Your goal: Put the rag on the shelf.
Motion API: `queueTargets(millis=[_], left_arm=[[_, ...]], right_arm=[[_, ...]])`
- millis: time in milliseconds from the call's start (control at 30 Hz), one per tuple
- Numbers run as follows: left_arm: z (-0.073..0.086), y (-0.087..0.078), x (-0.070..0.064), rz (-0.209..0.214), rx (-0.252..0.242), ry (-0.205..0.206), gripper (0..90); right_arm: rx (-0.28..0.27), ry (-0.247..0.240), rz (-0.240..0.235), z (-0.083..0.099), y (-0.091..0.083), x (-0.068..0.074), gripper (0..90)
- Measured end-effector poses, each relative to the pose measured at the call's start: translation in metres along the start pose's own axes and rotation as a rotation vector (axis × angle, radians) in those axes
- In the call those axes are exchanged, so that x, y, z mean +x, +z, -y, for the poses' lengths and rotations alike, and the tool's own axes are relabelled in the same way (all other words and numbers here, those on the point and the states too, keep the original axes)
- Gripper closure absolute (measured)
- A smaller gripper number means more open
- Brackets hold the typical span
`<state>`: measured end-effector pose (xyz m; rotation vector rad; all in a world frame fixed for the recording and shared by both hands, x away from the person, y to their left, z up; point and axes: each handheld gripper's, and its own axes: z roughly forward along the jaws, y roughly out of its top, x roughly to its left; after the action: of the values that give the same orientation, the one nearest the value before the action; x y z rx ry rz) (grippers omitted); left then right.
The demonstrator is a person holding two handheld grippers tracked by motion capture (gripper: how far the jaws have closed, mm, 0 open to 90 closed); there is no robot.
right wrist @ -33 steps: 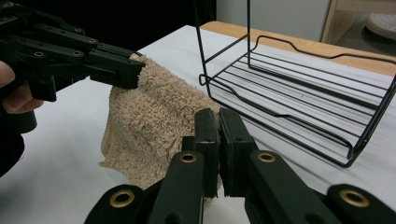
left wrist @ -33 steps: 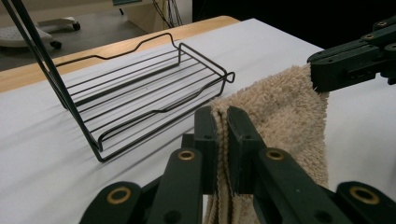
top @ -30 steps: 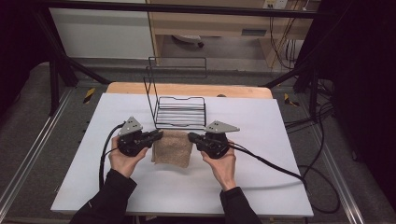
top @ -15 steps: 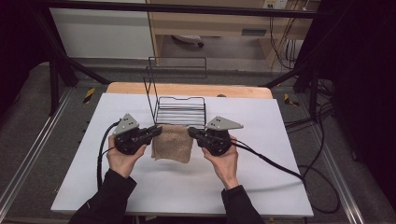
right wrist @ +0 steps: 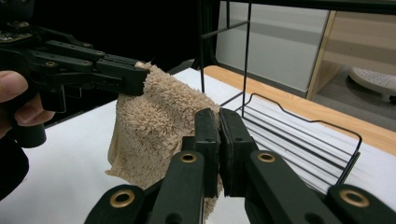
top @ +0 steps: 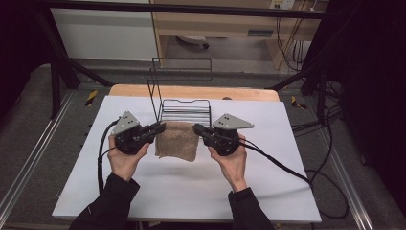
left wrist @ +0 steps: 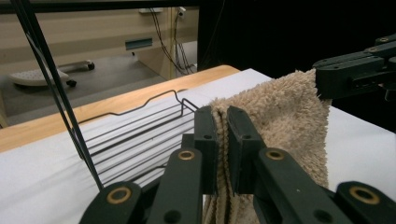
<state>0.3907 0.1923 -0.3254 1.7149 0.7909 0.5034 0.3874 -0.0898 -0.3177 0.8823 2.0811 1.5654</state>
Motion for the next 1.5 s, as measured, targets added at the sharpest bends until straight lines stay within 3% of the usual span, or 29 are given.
queueTargets(millis=[767,1500], left_arm=[[-0.036,0.002,-0.002,-0.019,-0.098,0.006,83.5],[-0.083,-0.001,-0.001,-0.052,-0.177,0.035,83.5]], right_arm=[[-0.088,-0.04,0.049,-0.037,-0.011,-0.006,87.3],[-0.162,-0.091,0.094,-0.085,-0.017,-0.011,87.3]])
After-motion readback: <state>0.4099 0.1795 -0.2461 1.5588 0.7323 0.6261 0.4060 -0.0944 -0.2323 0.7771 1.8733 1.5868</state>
